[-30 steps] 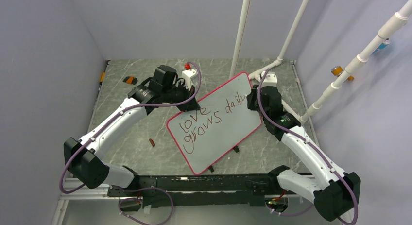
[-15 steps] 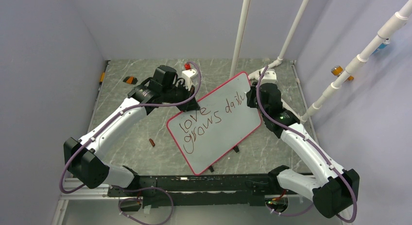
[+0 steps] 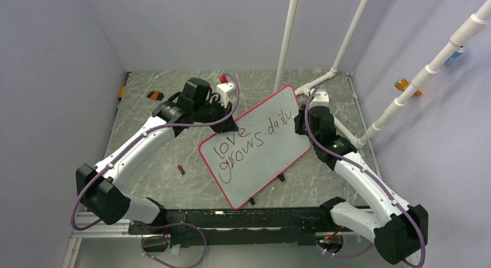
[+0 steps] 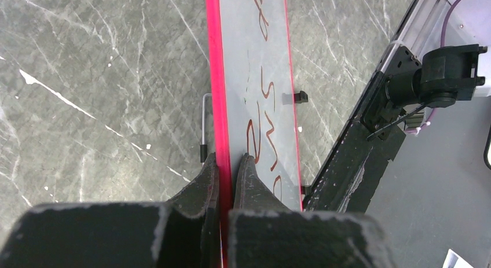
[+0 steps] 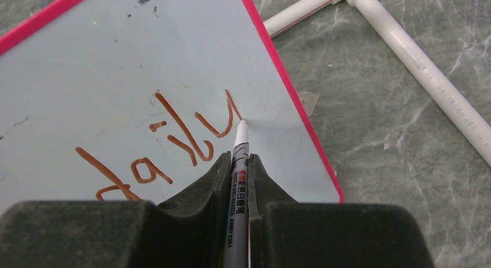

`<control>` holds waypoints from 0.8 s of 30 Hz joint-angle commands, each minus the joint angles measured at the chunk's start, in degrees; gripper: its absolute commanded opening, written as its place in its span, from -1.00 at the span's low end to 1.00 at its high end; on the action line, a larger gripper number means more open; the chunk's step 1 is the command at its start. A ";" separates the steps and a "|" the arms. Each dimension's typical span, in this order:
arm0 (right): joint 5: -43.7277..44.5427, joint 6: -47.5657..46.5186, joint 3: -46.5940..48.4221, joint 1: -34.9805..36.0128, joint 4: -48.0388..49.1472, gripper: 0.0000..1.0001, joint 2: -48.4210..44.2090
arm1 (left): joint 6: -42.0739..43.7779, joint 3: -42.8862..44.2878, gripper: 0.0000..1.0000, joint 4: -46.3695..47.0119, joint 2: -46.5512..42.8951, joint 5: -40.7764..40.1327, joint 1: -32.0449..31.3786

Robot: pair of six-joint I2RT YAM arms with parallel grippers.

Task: Write a sentence on the whiteboard
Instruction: Write a sentence.

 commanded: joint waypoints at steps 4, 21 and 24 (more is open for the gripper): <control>-3.02 1.79 -2.67 0.10 1.07 -1.00 -0.71 | 9.64 -0.42 -1.00 2.60 -0.51 -6.32 -0.28; -5.79 5.70 -9.32 0.13 1.67 -1.00 -2.29 | 9.71 -0.43 -1.00 2.52 -0.60 -6.49 -0.30; -7.33 6.56 -9.99 0.11 1.87 -1.00 -2.97 | 9.72 -0.44 -1.00 2.56 -0.69 -6.59 -0.31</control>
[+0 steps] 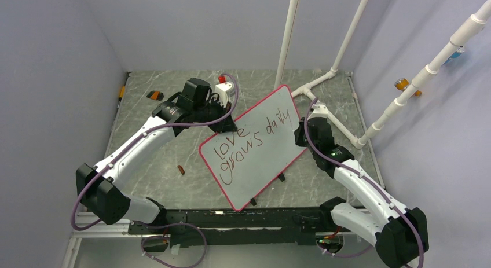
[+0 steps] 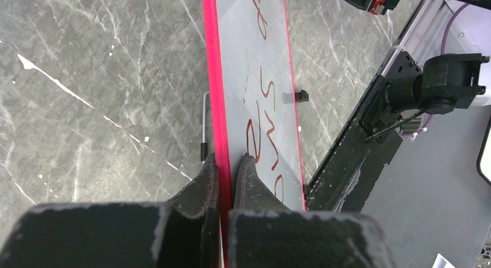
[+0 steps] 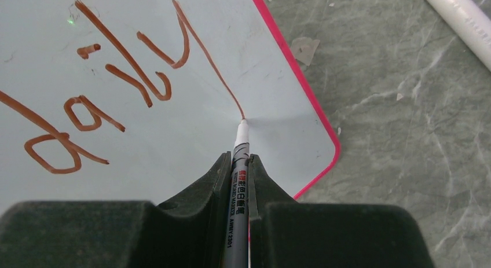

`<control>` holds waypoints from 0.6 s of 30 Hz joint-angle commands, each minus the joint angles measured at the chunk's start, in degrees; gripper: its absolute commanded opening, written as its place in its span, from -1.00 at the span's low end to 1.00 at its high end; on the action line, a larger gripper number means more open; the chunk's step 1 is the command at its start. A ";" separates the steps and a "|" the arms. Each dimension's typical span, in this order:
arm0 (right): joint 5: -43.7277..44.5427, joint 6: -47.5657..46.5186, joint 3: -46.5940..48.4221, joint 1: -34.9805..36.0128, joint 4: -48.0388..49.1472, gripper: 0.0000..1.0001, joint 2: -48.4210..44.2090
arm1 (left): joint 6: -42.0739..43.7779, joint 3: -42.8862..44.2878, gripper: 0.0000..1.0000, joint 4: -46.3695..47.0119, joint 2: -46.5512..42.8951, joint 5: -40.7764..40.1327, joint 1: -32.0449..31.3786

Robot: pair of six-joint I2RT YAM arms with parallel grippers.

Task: Write a sentence on the whiteboard
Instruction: Write a sentence.

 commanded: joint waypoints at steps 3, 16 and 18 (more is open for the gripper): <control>-8.76 4.14 -1.93 0.47 2.57 -1.00 -1.35 | 11.63 -0.40 -1.00 3.36 -0.71 -5.43 -0.40; -14.74 5.44 2.62 0.38 2.36 -1.00 -4.55 | 11.75 -0.51 -1.00 3.22 -0.78 -5.77 -0.43; -14.10 5.35 4.53 0.42 -0.02 -1.00 -6.67 | 11.72 -0.53 -1.00 3.34 -0.78 -5.87 -0.39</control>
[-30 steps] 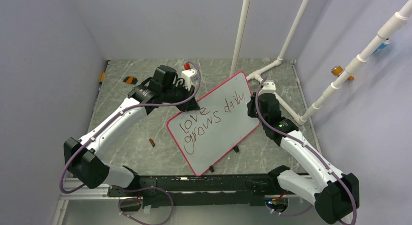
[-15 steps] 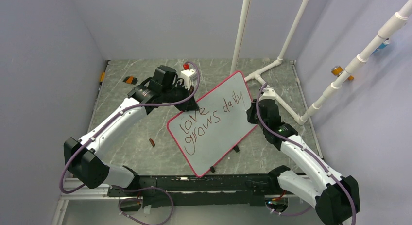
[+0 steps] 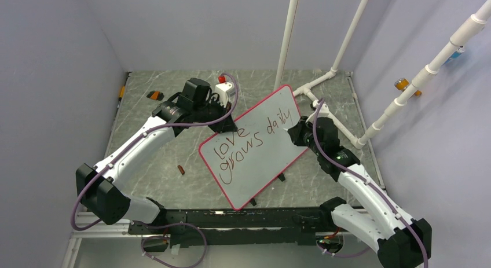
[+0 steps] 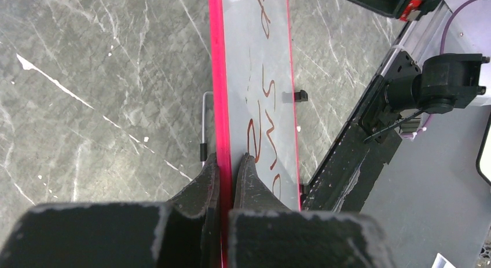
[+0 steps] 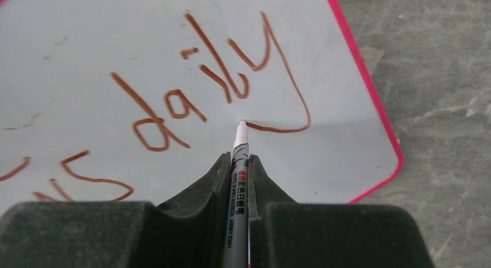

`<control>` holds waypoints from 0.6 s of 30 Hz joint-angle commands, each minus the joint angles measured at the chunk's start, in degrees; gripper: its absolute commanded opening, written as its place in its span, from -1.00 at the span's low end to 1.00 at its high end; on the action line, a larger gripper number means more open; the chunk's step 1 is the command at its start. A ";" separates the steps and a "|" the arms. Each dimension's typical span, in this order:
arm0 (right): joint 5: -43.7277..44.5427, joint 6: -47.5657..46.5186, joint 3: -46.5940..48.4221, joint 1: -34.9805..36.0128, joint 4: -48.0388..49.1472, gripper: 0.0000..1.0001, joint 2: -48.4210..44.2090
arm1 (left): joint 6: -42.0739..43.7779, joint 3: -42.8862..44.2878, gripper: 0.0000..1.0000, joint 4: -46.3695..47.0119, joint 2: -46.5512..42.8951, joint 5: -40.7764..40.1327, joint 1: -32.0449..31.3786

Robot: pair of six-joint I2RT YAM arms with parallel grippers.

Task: Write a sentence on the whiteboard
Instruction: Write a sentence.

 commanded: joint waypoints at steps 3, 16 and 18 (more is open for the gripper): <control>-2.23 1.09 6.49 0.71 -4.95 -1.00 -6.57 | 12.31 -0.49 -1.00 3.43 -0.78 -5.72 -0.37; 1.05 0.61 10.44 0.64 -15.69 -1.00 -17.41 | 14.61 -0.04 -1.00 1.46 0.78 -4.29 -0.43; 1.34 0.39 10.60 0.66 -16.50 -1.00 -18.26 | 15.14 0.09 -1.00 0.98 1.37 -3.07 -0.49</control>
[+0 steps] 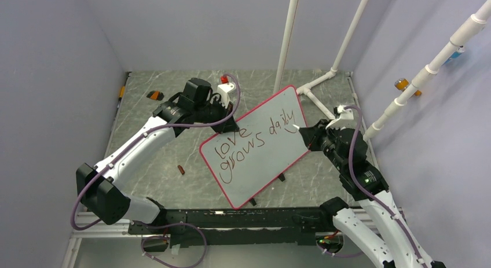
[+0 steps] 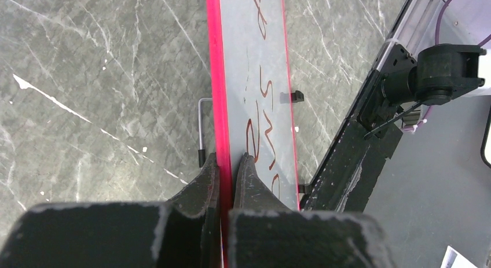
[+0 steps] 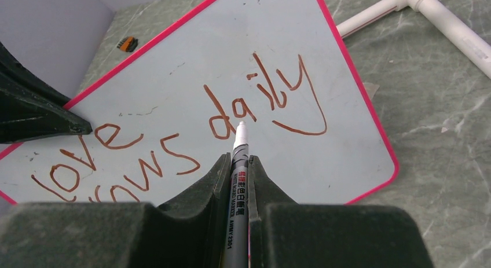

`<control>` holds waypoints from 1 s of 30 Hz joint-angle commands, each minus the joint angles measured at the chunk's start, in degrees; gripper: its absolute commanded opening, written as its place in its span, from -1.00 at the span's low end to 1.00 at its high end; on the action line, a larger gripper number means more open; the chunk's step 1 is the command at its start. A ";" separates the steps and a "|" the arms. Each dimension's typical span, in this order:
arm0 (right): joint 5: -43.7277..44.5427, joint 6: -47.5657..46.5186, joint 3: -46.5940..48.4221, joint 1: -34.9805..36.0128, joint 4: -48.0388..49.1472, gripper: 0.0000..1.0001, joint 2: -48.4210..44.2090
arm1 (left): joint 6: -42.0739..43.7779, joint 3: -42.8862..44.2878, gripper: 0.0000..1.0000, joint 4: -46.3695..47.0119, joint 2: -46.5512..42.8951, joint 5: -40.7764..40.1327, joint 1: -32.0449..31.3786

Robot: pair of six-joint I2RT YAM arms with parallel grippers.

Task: Write a sentence on the whiteboard
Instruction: Write a sentence, then pick up the pen cap from the center of the board.

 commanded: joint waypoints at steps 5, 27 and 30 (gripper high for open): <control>2.18 -0.84 2.75 0.16 -4.39 -1.00 -3.12 | 14.30 0.55 -1.00 -1.60 2.92 -0.94 -0.10; 1.82 -1.76 2.15 0.16 -7.13 -1.00 -6.77 | 19.37 1.02 -1.00 -5.29 7.29 4.90 -1.74; 1.70 -1.68 1.97 0.15 -7.09 -1.00 -7.03 | 19.48 1.40 -1.00 -5.70 8.32 2.48 -1.88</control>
